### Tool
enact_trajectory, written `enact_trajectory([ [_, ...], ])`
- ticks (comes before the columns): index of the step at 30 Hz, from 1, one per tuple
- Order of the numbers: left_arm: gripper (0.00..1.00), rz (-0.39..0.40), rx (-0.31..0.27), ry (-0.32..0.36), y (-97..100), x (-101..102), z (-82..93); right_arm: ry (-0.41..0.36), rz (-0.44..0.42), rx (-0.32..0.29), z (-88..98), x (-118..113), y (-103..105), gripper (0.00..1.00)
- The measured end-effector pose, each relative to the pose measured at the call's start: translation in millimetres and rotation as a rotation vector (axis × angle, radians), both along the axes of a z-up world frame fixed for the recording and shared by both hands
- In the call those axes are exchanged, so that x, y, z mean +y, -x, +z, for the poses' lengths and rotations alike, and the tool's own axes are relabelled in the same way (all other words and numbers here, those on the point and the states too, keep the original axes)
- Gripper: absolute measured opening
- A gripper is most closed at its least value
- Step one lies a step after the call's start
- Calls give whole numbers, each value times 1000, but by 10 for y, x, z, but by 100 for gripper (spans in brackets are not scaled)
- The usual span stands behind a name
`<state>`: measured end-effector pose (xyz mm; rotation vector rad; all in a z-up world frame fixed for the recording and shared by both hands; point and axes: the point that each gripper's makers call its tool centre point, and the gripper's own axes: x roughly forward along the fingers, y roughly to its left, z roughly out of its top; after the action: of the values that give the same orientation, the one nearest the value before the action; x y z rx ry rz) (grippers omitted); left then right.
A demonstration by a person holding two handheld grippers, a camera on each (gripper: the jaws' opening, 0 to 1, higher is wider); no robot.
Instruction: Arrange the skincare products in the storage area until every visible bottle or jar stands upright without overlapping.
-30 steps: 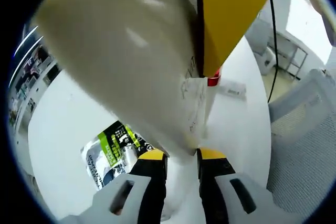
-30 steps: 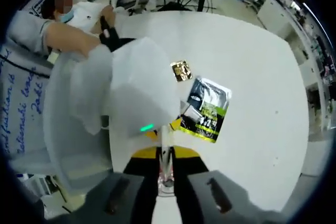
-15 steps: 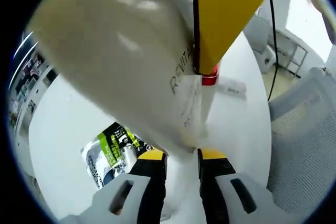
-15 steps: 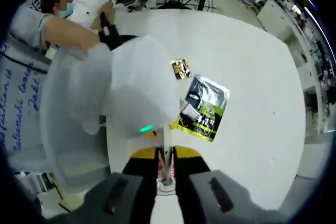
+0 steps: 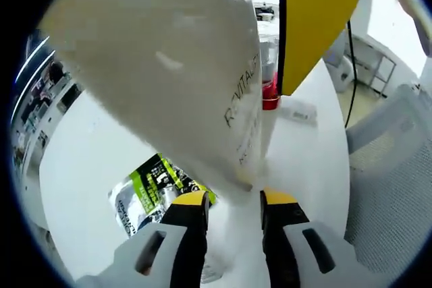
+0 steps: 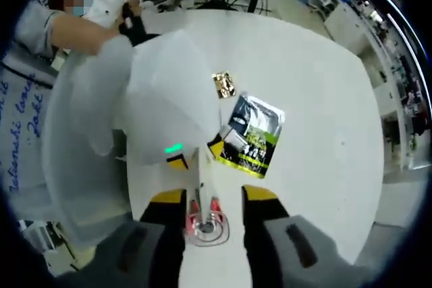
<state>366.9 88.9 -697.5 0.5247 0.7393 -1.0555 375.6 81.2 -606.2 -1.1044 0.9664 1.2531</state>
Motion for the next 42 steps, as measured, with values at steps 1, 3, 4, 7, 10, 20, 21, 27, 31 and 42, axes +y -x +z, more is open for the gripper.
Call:
enact_trajectory([
  [1, 28, 1, -4, -1, 0, 10, 10, -1, -4, -1, -6, -13, 2, 38],
  [3, 29, 3, -8, -1, 4, 22, 28, -6, -21, 0, -20, -41, 11, 41],
  [4, 30, 2, -10, 0, 13, 31, 44, -11, -34, 6, -29, -56, 24, 42],
  [7, 32, 5, -18, 2, 20, 58, 81, -22, -63, -1, -34, -95, 32, 47],
  [10, 34, 10, -22, 2, 31, 98, 109, -37, -89, -5, -38, -130, 38, 52],
  [20, 41, 27, -53, -8, 76, 246, 227, -100, -191, -18, -52, -259, 41, 65],
  [21, 42, 30, -63, -6, 71, 263, 251, -108, -202, -18, -50, -269, 48, 66],
  [27, 49, 62, -85, 10, 66, 367, 365, -148, -255, -42, -7, -333, 97, 73],
  [31, 51, 77, -97, 20, 89, 442, 442, -187, -274, -60, 34, -326, 131, 75],
  [42, 62, 119, -109, 21, 207, 700, 586, -296, -328, -87, 79, -290, 163, 79],
])
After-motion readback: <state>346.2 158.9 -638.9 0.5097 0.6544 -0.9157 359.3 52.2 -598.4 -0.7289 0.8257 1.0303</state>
